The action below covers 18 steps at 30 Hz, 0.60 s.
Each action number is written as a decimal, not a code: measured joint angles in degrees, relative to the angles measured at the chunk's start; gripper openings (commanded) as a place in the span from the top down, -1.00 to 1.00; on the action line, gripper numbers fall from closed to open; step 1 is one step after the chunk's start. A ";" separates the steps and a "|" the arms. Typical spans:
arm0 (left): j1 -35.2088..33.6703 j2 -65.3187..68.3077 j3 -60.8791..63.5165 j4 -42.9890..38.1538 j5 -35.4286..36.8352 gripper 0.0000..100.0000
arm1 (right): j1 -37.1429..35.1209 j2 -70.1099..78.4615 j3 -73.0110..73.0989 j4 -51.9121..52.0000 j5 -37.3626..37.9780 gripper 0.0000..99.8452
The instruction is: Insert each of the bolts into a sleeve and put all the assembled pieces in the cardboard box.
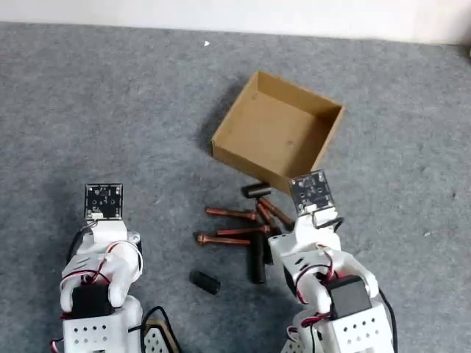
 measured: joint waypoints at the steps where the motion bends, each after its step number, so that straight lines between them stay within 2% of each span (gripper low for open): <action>1: 0.00 0.00 0.00 0.00 0.00 0.98 | -0.53 1.23 0.18 -0.44 -0.09 0.75; 9: 0.00 0.00 0.00 0.00 0.00 0.98 | -3.96 23.38 -1.14 -4.04 -4.57 0.75; 18: 0.00 0.00 0.00 0.00 0.00 0.98 | -4.48 44.40 -3.34 -13.89 -8.09 0.75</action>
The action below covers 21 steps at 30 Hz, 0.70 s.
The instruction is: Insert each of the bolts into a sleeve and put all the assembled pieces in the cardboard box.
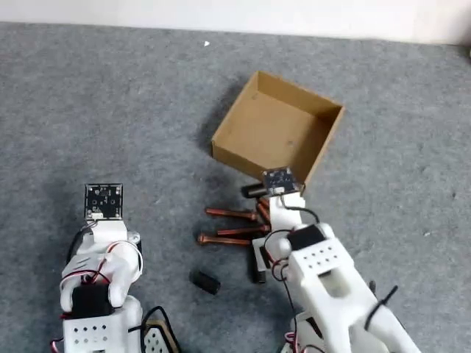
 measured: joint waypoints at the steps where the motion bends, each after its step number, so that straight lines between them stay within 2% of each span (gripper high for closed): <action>1: 0.00 0.00 0.00 0.00 0.00 0.98 | 0.00 1.32 -0.09 -0.62 -0.09 0.75; 5: 0.00 0.00 0.00 0.00 0.00 0.98 | 0.18 6.07 -0.97 -1.49 -0.09 0.76; 9: 0.00 0.00 0.00 0.00 0.00 0.98 | 0.26 8.88 -1.67 -2.81 -0.09 1.00; 14: 0.00 0.00 0.00 0.00 0.00 0.98 | 0.44 9.93 -2.11 -2.73 1.14 0.99; 17: 0.00 0.00 0.00 0.00 -0.70 0.98 | 0.09 5.36 -1.76 -0.35 1.49 0.99; 21: 0.00 0.00 0.00 0.00 -9.23 0.98 | 0.09 -7.30 -1.76 3.78 1.85 0.99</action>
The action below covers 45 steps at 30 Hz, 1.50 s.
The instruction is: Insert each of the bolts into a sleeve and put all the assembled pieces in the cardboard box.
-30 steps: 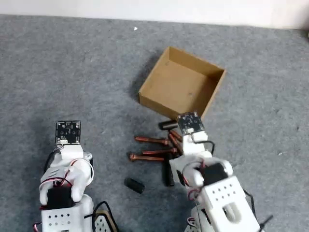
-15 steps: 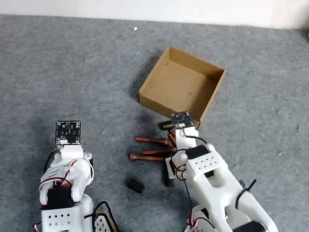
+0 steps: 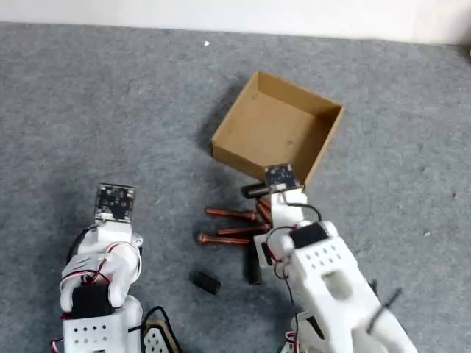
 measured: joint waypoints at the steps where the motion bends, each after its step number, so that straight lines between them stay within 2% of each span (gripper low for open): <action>1: 0.00 0.00 -0.35 0.00 -2.37 0.98 | 0.00 -3.96 0.00 1.05 0.18 0.99; 4: 0.00 0.00 -2.90 0.00 -5.45 0.98 | 2.55 -14.95 1.93 2.90 0.26 0.99; 8: 0.18 -0.09 -8.62 0.79 -5.98 0.98 | 8.00 -24.09 4.57 3.16 1.93 0.99; 12: 6.86 0.35 -14.68 5.54 -6.24 0.98 | 13.80 -26.11 5.19 3.16 2.20 0.99; 15: 13.10 4.66 -17.05 5.63 -6.24 0.98 | 17.85 -26.29 5.36 1.32 1.23 0.99; 17: 15.91 9.76 -18.81 4.66 -6.24 0.92 | 20.13 -26.37 5.36 0.44 0.70 0.99; 22: 22.77 28.48 -27.16 0.97 -6.24 0.61 | 22.33 -26.55 5.36 -0.09 -1.32 0.99; 27: 29.89 48.09 -37.45 -1.93 -6.95 0.60 | 25.14 -26.55 5.36 -0.09 -1.41 0.99; 33: 36.13 67.87 -44.84 -7.91 -16.53 0.60 | 28.13 -26.64 6.07 -1.32 -1.67 0.99; 38: 38.33 81.41 -49.85 -12.04 -21.36 0.60 | 28.57 -26.55 8.09 -4.13 -1.67 0.99; 45: 40.79 95.82 -58.11 -12.66 -24.97 0.60 | 29.45 -26.55 8.09 -4.48 -1.67 0.99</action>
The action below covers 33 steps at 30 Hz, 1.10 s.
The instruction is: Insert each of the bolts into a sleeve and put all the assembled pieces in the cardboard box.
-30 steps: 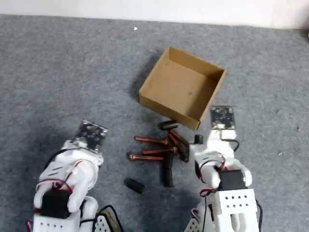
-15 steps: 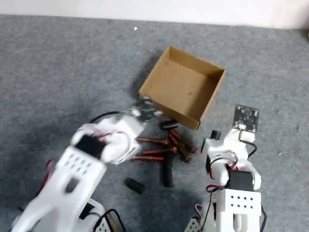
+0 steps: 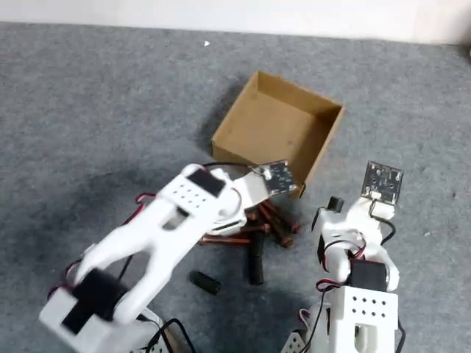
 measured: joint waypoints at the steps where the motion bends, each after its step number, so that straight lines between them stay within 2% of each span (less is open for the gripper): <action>1: 0.00 1.76 -1.41 0.00 -0.26 0.60 | 0.00 0.00 0.00 0.00 0.00 0.99; 12: 0.00 17.58 -13.80 -0.09 -0.35 0.61 | 0.00 0.00 0.00 0.00 0.00 0.99; 16: 0.44 21.54 -16.09 0.00 -0.35 0.80 | 0.00 0.00 0.00 0.00 0.00 0.99; 20: 2.37 22.59 -16.44 0.09 -0.35 0.98 | 0.00 0.00 0.00 0.00 0.00 0.99; 28: 3.60 22.33 -16.44 0.53 0.00 0.99 | 0.00 0.00 0.00 0.00 0.00 0.99; 33: 2.81 15.91 -14.68 0.88 8.00 0.99 | 0.00 0.00 0.00 0.00 0.00 0.99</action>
